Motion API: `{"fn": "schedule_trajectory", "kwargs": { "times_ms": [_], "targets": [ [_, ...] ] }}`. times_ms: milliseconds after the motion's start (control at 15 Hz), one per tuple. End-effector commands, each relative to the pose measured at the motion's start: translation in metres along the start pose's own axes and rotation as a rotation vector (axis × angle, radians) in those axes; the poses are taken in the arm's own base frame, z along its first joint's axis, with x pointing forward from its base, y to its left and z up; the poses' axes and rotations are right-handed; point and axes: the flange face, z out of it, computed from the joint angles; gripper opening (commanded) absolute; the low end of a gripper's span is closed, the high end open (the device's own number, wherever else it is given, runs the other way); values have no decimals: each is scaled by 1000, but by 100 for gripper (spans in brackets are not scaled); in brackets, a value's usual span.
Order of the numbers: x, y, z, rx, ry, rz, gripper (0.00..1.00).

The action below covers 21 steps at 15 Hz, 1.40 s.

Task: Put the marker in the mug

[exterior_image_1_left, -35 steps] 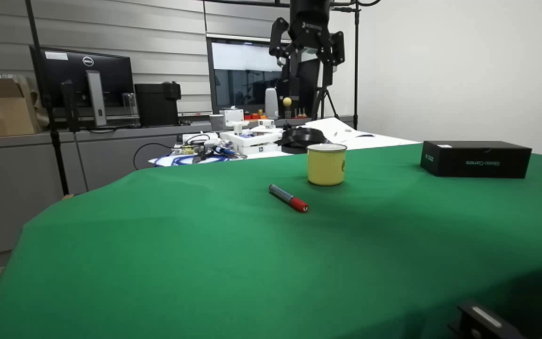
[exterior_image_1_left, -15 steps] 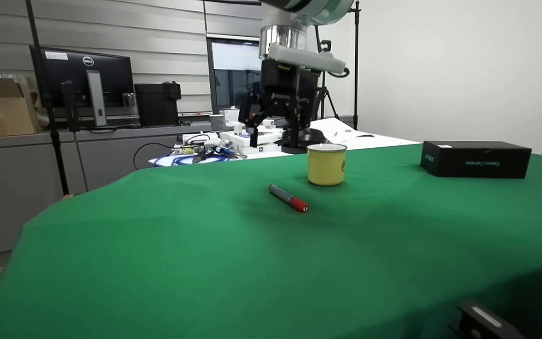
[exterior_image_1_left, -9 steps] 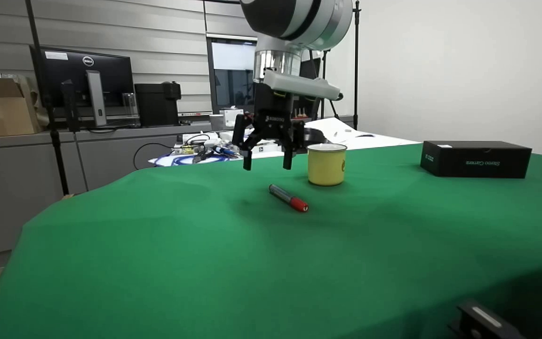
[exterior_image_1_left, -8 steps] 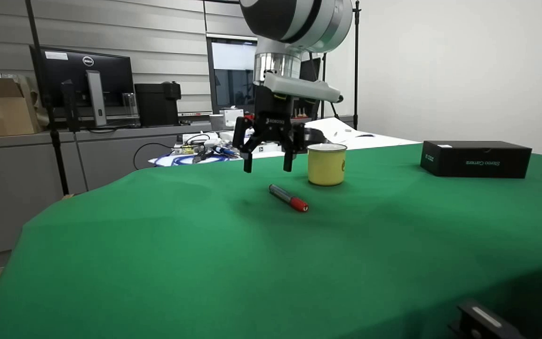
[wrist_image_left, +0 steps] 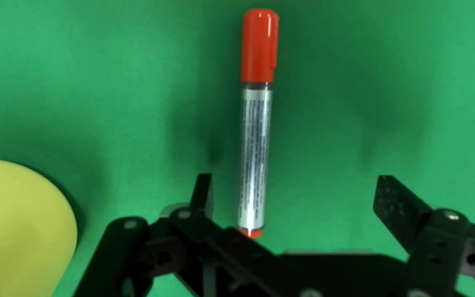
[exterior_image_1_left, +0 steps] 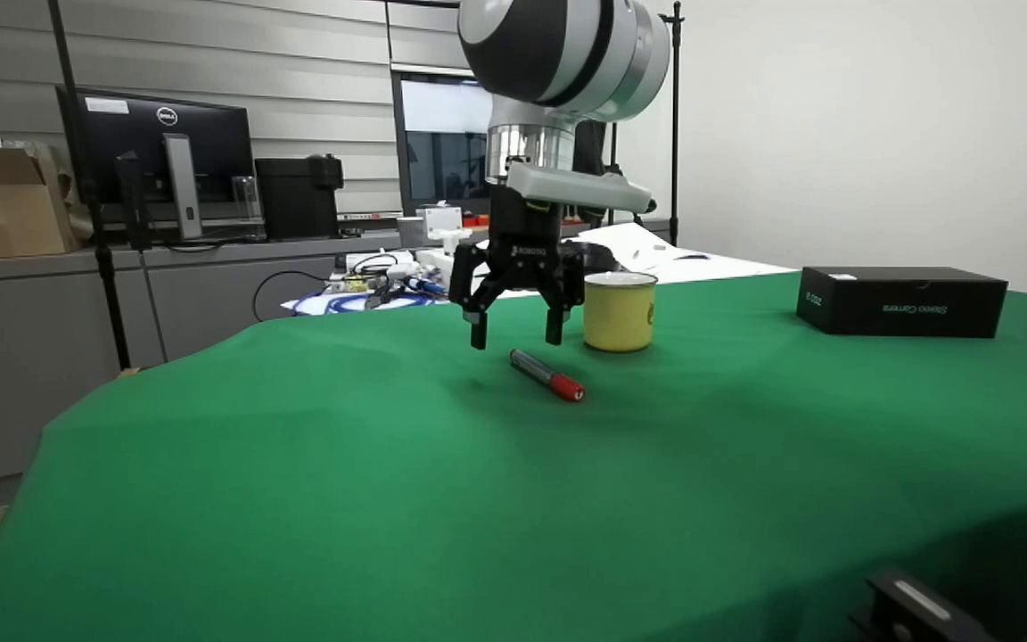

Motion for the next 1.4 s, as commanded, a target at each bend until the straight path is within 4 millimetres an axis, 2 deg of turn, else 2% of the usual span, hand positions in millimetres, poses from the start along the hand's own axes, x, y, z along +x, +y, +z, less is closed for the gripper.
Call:
{"fn": "schedule_trajectory", "kwargs": {
  "times_ms": [0,133,200,267,933,1000,1067,1333],
  "targets": [
    [0,2,4,-7,-17,10,100],
    [-1,2,9,-7,-25,12,100],
    [-1,3,11,-8,-28,14,91],
    [-1,3,13,-8,-33,13,74],
    [2,11,13,-46,-34,63,5],
    [3,14,12,-63,-43,93,1],
    [5,17,9,-75,-55,143,5],
    [12,22,-15,-46,-170,309,5]
  ]
}}
